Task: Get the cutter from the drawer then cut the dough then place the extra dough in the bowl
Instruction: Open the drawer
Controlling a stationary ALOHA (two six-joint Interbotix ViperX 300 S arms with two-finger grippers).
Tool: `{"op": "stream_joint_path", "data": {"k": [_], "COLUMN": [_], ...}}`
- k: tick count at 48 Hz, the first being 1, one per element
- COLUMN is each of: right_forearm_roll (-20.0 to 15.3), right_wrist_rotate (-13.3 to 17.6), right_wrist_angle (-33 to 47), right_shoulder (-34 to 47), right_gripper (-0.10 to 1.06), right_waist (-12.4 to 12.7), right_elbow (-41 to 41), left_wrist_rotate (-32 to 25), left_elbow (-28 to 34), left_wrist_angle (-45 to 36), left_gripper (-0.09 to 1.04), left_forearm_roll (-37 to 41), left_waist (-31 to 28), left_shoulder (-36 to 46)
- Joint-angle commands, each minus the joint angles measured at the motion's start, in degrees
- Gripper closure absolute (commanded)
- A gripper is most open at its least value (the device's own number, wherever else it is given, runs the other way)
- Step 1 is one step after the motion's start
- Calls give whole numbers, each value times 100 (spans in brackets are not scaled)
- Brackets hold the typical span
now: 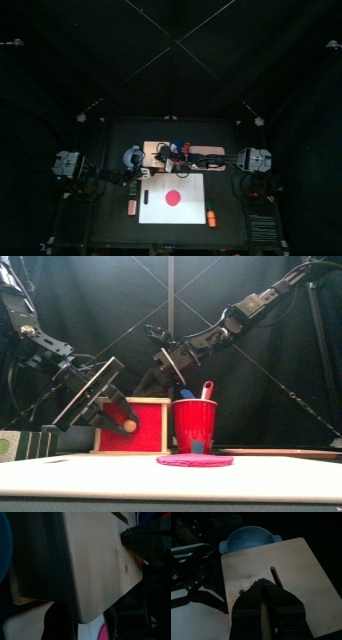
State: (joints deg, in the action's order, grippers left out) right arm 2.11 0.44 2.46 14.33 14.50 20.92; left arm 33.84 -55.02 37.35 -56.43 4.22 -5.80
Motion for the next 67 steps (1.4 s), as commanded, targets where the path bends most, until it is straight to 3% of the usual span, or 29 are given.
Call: {"op": "stream_joint_path", "data": {"k": [1, 67], "right_forearm_roll": [-9, -9], "right_wrist_rotate": [9, 9], "right_wrist_angle": [-70, -123], "right_shoulder": [-35, 0], "right_gripper": [93, 93], "right_waist": [-9, 35], "right_elbow": [-26, -26], "left_wrist_rotate": [-18, -9], "left_elbow": [70, 114], "left_wrist_angle": [0, -18], "left_gripper": [37, 38], "left_forearm_roll": [18, -97], "left_waist": [-9, 844], "left_shoulder": [18, 35]}}
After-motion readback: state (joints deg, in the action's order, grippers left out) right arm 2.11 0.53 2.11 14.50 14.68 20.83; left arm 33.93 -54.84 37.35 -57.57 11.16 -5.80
